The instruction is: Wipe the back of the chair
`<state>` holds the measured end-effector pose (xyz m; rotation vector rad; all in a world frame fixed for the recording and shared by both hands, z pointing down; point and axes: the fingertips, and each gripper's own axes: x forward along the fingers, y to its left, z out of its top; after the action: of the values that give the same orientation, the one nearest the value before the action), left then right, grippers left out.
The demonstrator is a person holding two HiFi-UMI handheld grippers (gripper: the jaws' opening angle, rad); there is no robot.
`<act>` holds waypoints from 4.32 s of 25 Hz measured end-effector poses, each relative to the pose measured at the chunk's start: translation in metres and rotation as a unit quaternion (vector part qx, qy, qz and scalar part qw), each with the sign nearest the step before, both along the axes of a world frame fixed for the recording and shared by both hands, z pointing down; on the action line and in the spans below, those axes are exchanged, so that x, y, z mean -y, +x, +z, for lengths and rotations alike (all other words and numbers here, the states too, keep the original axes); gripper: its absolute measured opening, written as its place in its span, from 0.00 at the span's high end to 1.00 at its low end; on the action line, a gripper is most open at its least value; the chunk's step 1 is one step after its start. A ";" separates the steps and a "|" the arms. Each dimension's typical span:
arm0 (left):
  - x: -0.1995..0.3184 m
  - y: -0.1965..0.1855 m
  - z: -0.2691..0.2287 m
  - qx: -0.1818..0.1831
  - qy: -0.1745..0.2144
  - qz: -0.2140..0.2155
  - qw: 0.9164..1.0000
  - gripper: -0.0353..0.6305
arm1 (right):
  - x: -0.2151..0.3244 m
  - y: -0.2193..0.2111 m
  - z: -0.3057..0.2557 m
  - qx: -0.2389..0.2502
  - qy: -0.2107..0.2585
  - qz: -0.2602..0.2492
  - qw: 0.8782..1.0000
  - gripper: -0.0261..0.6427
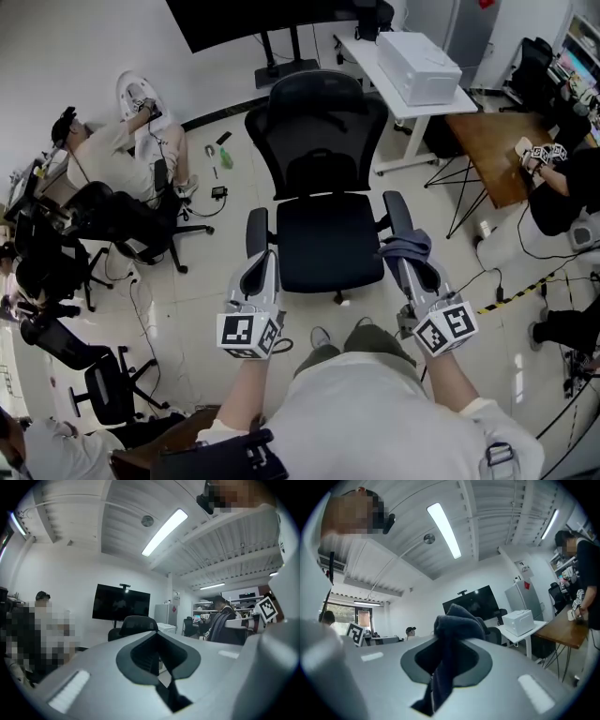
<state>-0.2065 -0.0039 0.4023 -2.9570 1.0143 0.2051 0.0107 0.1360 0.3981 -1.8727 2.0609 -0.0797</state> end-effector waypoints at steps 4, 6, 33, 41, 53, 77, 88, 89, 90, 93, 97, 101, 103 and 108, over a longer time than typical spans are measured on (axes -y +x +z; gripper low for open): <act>0.009 0.001 -0.003 -0.010 0.004 -0.022 1.000 0.85 | 0.012 0.011 0.007 0.005 -0.005 -0.006 1.000 0.90; 0.010 -0.002 -0.009 -0.019 0.008 -0.030 0.999 0.85 | 0.016 0.011 0.001 -0.010 0.000 -0.010 1.000 0.90; -0.016 -0.034 0.043 -0.004 -0.050 -0.087 0.995 0.82 | 0.530 0.039 0.072 -0.084 -0.185 -0.041 0.978 0.90; -0.011 -0.014 0.039 0.001 -0.047 -0.065 0.997 0.82 | 0.519 0.074 0.068 -0.094 -0.196 -0.012 0.976 0.90; -0.026 0.034 0.027 -0.001 -0.044 0.023 0.999 0.82 | 0.435 0.198 0.068 -0.082 -0.208 0.081 0.971 0.90; 0.062 0.037 0.070 0.036 -0.120 -0.046 0.991 0.82 | 0.584 0.042 0.151 -0.097 -0.211 -0.069 0.970 0.90; 0.070 0.093 0.028 0.030 -0.095 0.018 0.995 0.82 | 0.523 0.189 0.141 -0.087 -0.234 0.035 0.968 0.90; 0.070 0.100 0.024 0.031 -0.095 0.027 0.995 0.82 | 0.513 0.207 0.140 -0.087 -0.237 0.048 0.966 0.90; 0.070 0.107 0.022 0.033 -0.097 0.035 0.994 0.82 | 0.502 0.223 0.139 -0.088 -0.240 0.060 0.965 0.90; 0.070 0.127 0.025 0.039 -0.108 0.058 0.992 0.82 | 0.478 0.262 0.140 -0.090 -0.247 0.086 0.961 0.90; 0.057 0.160 0.034 0.050 -0.106 0.088 0.989 0.82 | 0.464 0.285 0.150 -0.082 -0.246 0.085 0.962 0.90; 0.056 0.163 0.043 0.047 -0.101 0.079 0.991 0.82 | 0.465 0.249 0.157 -0.064 -0.220 0.044 0.972 0.90; 0.063 0.151 0.045 0.046 -0.108 0.069 0.991 0.82 | 0.479 0.204 0.159 -0.061 -0.209 0.007 0.976 0.90; 0.110 0.111 0.044 0.041 -0.136 0.015 0.990 0.82 | 0.575 0.085 0.173 -0.063 -0.225 -0.078 0.969 0.90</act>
<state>-0.0958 -0.1136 0.4463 -3.1926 1.0655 -0.0620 0.0960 -0.4386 0.5713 -1.9982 2.4342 -0.5212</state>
